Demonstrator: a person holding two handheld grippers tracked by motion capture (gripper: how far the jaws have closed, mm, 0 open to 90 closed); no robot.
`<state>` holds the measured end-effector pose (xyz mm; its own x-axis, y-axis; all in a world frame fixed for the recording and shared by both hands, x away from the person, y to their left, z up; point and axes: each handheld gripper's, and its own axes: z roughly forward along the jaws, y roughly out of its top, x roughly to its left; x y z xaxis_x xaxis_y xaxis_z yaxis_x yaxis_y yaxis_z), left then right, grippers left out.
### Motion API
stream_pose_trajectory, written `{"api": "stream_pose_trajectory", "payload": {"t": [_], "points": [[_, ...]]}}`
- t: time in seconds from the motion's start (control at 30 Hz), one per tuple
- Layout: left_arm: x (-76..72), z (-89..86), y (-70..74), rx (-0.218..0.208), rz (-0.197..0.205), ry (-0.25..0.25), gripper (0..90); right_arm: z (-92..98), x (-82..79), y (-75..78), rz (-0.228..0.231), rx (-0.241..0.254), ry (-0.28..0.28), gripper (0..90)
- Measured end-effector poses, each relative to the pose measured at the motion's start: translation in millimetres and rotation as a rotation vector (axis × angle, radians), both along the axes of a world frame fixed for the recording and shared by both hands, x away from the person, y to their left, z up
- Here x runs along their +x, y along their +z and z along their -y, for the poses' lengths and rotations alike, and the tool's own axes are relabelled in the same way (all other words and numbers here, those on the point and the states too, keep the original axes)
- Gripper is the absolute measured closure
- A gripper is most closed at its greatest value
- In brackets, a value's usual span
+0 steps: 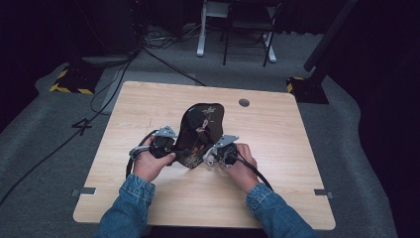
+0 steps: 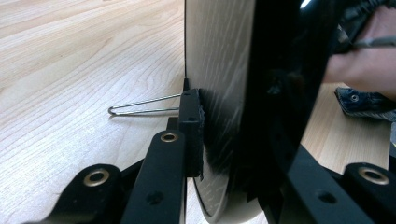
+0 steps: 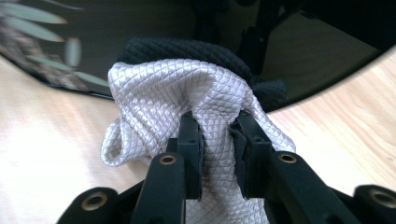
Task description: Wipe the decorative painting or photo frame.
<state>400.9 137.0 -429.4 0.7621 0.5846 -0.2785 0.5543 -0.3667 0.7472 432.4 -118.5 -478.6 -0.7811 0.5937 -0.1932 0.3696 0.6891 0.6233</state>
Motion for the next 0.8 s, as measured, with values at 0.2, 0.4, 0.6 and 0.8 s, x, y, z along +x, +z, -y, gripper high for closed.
{"api": "stream_pose_trajectory", "payload": {"t": [0.2,0.4,0.6,0.8], "points": [[0.9,-0.2,-0.5,-0.008,-0.008,0.007,77.2,11.3,12.4,3.5,0.016,-0.018,-0.051,75.0],[2.2,-3.6,-0.2,-0.017,-0.009,0.043,78.6,23.0,14.2,13.5,0.032,0.014,-0.076,75.0],[2.3,-3.7,-0.4,-0.017,-0.006,0.041,78.6,33.5,5.9,44.6,0.067,0.097,-0.07,75.0],[2.3,-3.8,-0.5,-0.013,0.002,0.036,78.7,36.6,-3.2,84.2,0.101,0.21,-0.043,75.0]]}}
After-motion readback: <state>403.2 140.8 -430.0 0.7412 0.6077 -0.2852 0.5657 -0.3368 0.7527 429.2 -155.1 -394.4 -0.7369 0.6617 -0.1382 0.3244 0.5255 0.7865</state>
